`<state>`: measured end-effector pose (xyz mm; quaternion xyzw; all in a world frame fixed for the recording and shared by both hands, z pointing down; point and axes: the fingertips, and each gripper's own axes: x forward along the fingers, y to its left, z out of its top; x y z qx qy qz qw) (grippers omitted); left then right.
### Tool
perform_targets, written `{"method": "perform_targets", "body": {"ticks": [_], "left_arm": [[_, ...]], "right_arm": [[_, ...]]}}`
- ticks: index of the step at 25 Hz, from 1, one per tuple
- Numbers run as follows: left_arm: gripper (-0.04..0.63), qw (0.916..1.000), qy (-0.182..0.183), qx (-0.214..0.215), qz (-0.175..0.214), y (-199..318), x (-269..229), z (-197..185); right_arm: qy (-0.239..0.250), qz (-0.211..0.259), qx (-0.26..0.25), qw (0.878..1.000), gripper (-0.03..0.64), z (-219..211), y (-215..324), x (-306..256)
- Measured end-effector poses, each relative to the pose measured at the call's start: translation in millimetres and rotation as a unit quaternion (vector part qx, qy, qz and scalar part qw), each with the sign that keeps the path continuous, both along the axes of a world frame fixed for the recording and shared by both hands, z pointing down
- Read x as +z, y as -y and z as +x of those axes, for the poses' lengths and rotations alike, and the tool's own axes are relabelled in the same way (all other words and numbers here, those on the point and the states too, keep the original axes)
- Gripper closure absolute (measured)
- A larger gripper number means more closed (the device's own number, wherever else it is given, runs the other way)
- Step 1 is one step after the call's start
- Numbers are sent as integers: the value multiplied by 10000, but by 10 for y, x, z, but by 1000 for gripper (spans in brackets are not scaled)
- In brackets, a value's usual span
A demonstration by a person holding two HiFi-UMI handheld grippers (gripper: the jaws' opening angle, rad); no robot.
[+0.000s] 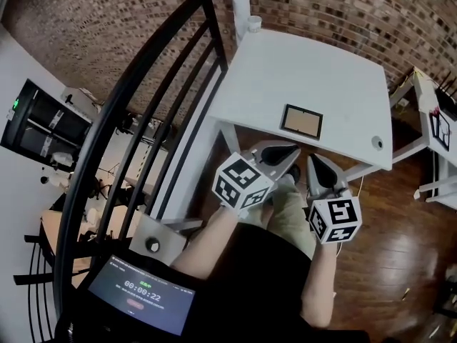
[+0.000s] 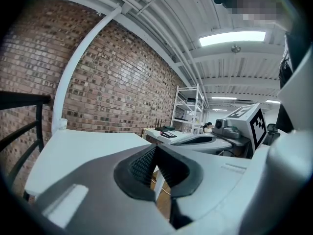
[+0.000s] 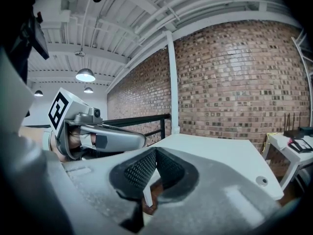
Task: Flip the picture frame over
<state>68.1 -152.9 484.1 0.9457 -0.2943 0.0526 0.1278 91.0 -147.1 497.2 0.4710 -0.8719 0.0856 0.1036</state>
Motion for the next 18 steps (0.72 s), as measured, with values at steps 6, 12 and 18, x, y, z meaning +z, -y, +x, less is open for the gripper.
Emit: {"method": "perform_targets", "body": {"ticks": [6, 12, 18], "left_arm": [[581, 10000, -49, -30, 3, 10, -11, -41], [581, 10000, -65, -32, -12, 8, -10, -41], [581, 10000, -71, -37, -22, -4, -10, -71]], "right_arm": [[-86, 6, 42, 10000, 624, -12, 11, 4], [-100, -27, 84, 9999, 624, 8, 24, 14], [-125, -39, 63, 9999, 624, -26, 6, 19]]}}
